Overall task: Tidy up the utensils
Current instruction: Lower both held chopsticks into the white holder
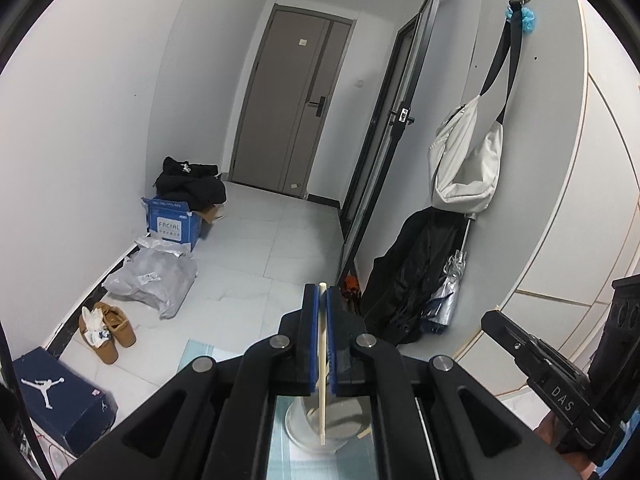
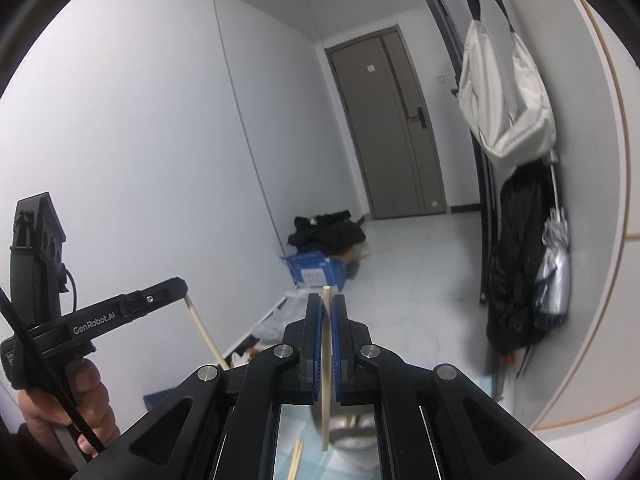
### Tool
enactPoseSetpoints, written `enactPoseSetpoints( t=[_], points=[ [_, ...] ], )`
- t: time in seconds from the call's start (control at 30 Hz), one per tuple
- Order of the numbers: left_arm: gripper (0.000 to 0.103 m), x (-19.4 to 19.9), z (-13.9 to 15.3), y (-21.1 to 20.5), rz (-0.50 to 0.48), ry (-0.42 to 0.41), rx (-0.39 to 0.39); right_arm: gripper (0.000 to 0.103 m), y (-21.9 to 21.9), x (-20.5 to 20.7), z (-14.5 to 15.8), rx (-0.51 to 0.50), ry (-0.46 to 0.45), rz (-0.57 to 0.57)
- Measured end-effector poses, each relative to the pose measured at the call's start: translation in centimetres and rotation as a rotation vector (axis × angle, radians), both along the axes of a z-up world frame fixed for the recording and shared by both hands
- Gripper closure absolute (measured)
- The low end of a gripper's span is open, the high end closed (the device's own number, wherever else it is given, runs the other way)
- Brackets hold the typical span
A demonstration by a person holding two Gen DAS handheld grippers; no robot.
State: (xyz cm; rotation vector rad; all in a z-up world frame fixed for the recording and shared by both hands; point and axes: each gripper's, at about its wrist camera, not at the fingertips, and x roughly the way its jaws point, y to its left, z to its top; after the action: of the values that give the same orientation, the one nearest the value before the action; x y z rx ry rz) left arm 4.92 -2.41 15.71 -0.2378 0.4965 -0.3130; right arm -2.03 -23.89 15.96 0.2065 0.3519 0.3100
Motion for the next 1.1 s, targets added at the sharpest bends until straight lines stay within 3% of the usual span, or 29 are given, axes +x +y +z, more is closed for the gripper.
enactPoseSetpoints(
  t=[0.5, 0.83, 1.1],
  points=[
    [0.103, 6.2, -0.9, -1.9, -0.034, 0.015, 0.017, 0.099, -0.2, 7.7, 0.0, 0.000, -0.012, -0.014],
    [0.103, 7.7, -2.3, -3.9, -0.114, 0.009, 0.123, 0.099, 0.5, 10.0, -2.5, -0.030, 0.010, 0.012],
    [0.102, 8.5, -3.6, -5.1, -0.170, 0.079, 0.180, 0.099, 0.6, 10.1, -4.6, -0.033, 0.041, 0.045]
  ],
)
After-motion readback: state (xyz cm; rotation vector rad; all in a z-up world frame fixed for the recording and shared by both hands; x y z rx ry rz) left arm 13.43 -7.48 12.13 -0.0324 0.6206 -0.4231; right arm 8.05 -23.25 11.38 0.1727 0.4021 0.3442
